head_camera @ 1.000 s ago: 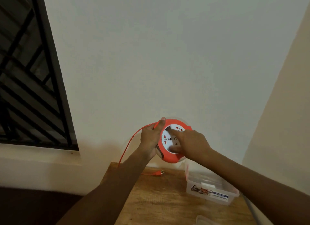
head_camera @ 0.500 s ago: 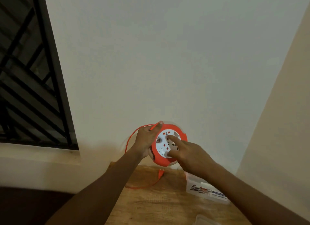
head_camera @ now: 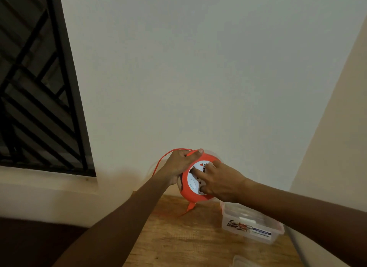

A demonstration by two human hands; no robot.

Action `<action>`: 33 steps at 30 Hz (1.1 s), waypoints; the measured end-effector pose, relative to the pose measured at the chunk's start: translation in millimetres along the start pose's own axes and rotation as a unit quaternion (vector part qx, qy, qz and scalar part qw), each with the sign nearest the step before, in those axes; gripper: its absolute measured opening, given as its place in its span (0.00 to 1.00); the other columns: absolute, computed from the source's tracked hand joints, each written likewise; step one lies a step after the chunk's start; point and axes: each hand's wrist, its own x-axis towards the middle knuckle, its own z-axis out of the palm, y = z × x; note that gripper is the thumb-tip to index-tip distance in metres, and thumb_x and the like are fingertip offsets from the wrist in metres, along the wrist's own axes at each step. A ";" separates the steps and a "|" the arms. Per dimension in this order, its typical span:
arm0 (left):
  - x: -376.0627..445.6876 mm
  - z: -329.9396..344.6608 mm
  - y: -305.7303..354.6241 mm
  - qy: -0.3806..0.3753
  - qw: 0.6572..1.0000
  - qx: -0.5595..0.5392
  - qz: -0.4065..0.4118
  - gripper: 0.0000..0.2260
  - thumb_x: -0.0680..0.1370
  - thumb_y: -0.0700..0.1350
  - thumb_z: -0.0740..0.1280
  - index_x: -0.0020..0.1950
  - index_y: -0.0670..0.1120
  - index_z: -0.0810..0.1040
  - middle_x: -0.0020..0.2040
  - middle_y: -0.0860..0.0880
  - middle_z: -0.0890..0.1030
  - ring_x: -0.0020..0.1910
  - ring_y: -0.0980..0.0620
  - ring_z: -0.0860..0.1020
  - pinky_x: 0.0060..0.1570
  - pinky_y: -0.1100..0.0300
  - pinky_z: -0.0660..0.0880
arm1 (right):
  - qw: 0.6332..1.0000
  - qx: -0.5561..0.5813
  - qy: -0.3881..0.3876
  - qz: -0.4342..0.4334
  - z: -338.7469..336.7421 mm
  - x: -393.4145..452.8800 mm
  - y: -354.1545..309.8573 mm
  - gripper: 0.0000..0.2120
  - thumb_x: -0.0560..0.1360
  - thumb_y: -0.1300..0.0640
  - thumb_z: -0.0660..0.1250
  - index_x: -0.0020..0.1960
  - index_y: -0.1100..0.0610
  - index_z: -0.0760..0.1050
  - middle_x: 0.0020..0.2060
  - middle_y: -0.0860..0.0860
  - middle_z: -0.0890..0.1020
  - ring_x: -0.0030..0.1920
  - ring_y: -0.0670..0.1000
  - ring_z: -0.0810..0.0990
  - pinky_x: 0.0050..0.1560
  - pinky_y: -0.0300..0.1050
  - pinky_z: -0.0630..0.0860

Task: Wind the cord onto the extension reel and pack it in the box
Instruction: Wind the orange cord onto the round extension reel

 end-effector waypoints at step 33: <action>-7.1 -19.8 4.5 -0.085 0.992 -0.096 -0.011 0.14 0.78 0.57 0.71 0.59 0.51 0.83 0.52 0.47 0.89 0.48 0.43 0.89 0.43 0.52 0.85 | 0.990 0.084 0.063 0.089 -4.6 -2.6 -5.2 0.15 0.71 0.41 0.72 0.55 0.45 0.81 0.67 0.57 0.74 0.59 0.62 0.75 0.52 0.62 0.75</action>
